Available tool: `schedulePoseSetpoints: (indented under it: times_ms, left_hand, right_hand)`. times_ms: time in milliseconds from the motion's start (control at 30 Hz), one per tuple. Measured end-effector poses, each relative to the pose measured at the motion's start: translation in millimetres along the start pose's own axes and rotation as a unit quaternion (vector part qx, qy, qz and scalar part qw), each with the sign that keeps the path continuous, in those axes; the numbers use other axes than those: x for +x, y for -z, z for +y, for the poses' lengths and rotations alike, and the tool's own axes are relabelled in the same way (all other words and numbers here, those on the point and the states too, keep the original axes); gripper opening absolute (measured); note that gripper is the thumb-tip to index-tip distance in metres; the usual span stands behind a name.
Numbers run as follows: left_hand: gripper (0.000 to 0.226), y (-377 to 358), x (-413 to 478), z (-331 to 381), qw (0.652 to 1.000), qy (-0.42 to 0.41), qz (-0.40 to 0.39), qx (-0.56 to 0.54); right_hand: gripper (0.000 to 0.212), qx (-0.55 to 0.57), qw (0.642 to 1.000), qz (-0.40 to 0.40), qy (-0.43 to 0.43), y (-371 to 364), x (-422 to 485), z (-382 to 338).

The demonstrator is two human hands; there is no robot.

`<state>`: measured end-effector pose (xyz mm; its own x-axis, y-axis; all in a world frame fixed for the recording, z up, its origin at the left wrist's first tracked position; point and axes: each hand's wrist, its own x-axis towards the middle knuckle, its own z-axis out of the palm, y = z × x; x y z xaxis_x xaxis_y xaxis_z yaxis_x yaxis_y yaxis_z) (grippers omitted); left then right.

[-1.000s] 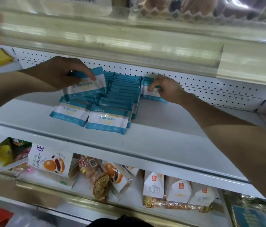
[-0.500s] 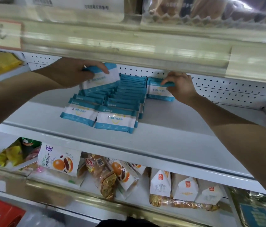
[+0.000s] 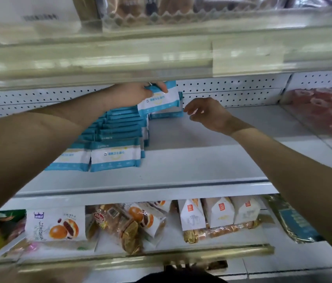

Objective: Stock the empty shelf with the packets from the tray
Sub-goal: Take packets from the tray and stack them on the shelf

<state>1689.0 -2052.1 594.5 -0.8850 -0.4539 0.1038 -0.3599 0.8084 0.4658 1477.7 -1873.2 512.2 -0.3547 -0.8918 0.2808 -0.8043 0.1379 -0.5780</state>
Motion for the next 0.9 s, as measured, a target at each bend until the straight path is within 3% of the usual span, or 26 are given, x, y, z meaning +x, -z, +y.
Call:
schedulePoseSetpoints:
  times_ms: [167, 500, 900]
  left_hand:
    - [0.051, -20, 25, 2, 0.999, -0.029, -0.014, -0.012]
    - [0.039, -42, 59, -6, 0.997, -0.055, -0.043, 0.012]
    - [0.048, -49, 81, -31, 0.990, -0.075, -0.053, 0.105]
  right_hand:
    - [0.025, -0.002, 1.000, 0.009, -0.016, 18, -24, 7]
    - [0.027, 0.014, 0.999, 0.030, 0.015, 35, -53, 16]
    - [0.023, 0.009, 0.999, 0.024, 0.023, 52, -64, 10]
